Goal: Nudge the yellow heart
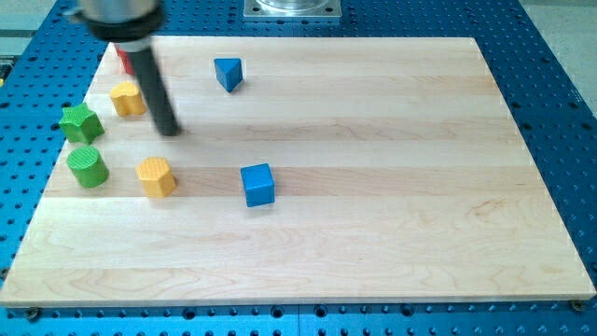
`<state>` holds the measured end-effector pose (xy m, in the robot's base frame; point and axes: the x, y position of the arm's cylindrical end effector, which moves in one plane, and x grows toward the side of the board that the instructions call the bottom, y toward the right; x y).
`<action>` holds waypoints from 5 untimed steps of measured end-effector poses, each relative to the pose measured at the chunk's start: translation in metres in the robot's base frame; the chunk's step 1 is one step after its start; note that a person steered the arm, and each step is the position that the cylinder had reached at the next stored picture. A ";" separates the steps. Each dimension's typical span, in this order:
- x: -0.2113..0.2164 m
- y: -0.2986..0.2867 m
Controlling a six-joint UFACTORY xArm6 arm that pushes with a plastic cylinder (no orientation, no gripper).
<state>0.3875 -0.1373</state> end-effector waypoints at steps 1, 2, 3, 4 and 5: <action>-0.020 0.008; -0.020 0.001; -0.020 -0.002; -0.016 -0.039; -0.013 -0.069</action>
<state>0.3747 -0.2060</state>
